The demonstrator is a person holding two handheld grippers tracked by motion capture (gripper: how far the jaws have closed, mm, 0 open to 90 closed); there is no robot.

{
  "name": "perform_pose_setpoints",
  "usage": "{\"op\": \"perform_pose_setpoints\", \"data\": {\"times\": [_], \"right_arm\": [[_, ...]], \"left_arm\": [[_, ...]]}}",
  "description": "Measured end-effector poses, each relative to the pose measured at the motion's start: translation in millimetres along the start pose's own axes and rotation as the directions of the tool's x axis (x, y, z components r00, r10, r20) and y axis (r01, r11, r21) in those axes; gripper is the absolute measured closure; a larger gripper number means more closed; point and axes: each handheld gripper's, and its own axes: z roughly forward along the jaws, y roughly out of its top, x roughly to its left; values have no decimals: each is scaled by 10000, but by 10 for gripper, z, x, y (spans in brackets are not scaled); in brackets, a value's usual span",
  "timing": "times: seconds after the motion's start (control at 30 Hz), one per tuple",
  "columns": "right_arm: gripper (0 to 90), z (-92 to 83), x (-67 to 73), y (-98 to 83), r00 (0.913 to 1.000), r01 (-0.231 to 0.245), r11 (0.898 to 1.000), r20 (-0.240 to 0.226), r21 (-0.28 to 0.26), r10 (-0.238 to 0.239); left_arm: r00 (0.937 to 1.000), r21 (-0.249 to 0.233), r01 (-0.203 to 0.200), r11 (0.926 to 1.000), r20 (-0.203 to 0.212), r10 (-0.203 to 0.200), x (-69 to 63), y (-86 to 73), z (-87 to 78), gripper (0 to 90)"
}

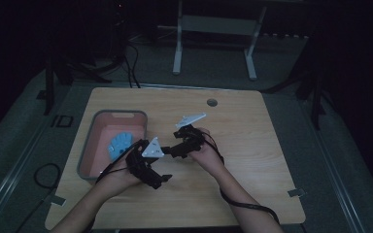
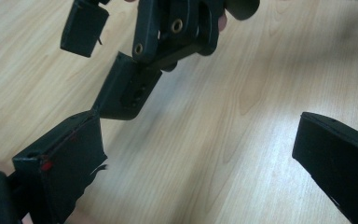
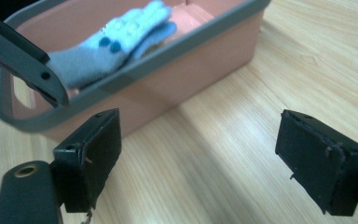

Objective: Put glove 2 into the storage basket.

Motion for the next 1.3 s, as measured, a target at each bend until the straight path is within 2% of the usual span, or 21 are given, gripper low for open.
{"op": "perform_pose_setpoints", "data": {"times": [0.07, 0.2, 0.27, 0.4, 0.6, 0.87, 0.97, 1.17, 1.3], "right_arm": [[143, -43, -25, -50, 10000, -23, 10000, 60, -4, 23], [143, -116, -71, -156, 9999, -78, 10000, 141, -40, 79], [143, -141, -94, -212, 9998, -75, 10000, 182, 6, 75], [143, -179, -125, -316, 9997, -108, 9999, 219, -2, 108], [143, -239, -162, -485, 9995, -117, 9999, 293, 111, 113], [143, -296, -206, -670, 9992, -214, 9997, 335, 136, 209], [143, -325, -208, -747, 9992, -159, 9996, 376, 218, 151], [142, -384, -232, -904, 9986, -161, 9991, 500, 404, 141], [143, -437, -265, -1030, 9986, -276, 9991, 465, 307, 261]], "left_arm": [[9999, 52, -126, 9999, -48, 126, -29, 12, 51, 23], [9996, 17, -179, 9998, 236, 179, -85, 32, 130, 23], [9993, 30, -310, 9995, 221, 309, -113, 44, 168, 23], [9986, -57, -319, 9995, 423, 321, -162, 68, 232, 23], [9959, 77, -666, 9977, 614, 660, -258, 87, 361, 23], [9931, -32, -686, 9976, 953, 686, -341, 88, 529, 23], [9905, 115, -871, 9961, 1077, 854, -385, 67, 615, 23], [9860, 224, -977, 9950, 1376, 937, -443, 18, 754, 23], [9828, 138, -903, 9958, 1631, 868, -480, -17, 841, 23]]}}
